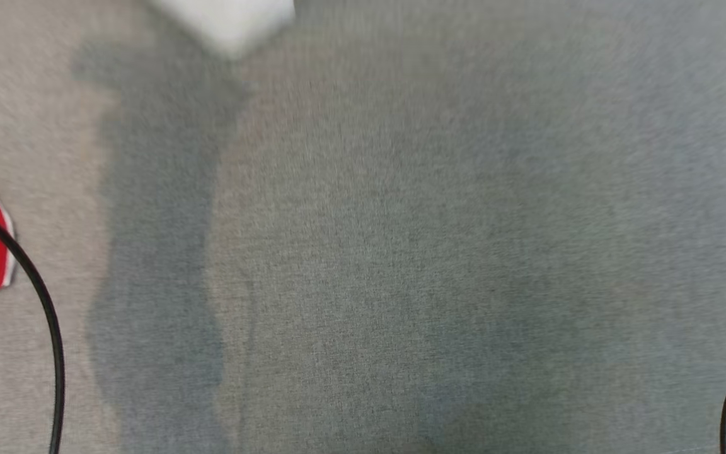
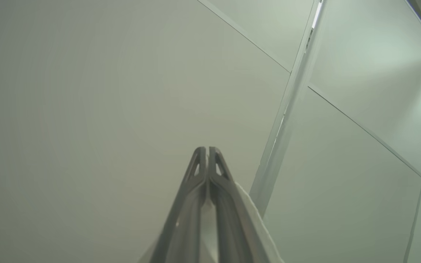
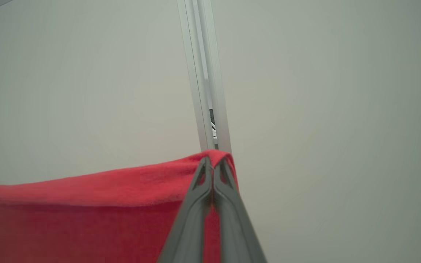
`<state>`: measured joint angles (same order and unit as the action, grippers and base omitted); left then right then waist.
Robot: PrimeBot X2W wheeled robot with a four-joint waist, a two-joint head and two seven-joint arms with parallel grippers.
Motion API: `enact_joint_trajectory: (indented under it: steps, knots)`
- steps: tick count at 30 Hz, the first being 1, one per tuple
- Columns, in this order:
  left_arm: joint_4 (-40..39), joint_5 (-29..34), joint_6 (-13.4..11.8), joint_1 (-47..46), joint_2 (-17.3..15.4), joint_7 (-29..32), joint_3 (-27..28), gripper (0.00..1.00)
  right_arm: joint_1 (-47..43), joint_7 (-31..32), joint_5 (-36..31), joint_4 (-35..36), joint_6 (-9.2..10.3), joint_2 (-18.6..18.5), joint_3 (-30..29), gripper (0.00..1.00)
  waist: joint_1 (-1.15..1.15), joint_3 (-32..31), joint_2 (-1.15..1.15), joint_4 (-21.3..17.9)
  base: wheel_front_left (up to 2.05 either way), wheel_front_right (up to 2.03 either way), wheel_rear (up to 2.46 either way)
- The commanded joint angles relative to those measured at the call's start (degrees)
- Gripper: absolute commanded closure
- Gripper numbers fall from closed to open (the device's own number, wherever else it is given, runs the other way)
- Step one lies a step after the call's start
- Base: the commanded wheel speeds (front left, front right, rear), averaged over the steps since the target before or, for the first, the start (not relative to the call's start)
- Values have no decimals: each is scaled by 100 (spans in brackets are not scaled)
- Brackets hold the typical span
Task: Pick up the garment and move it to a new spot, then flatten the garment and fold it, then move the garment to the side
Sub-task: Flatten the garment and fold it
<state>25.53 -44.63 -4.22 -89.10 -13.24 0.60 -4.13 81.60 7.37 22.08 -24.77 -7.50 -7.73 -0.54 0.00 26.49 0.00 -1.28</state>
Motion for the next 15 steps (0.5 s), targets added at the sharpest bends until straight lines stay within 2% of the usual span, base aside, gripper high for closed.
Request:
enact_joint_trajectory:
  steps: [1, 5, 7, 15]
  knots:
    - [368, 101, 176, -449, 54, -352, -5, 100, 392, -486, -231, -382, 2, -115, 114, 100, 0, 699, 0, 18, 0, 0, 0]
    - [886, 196, 393, -735, 159, -777, -89, 100, 650, -1044, -353, -947, 2, -204, 341, 100, 0, 847, 0, 100, 0, 0, 0]
    - [1284, 347, 629, -837, 176, -1025, -267, 100, 827, -1443, -175, -1463, 2, -238, 367, 100, 0, 992, 0, 150, 0, 0, 0]
    - [2264, 504, 1020, 23, 299, -1358, -676, 100, 91, -1976, 263, -2703, 2, -186, 997, 100, 0, 1056, 0, 272, 0, 0, 0]
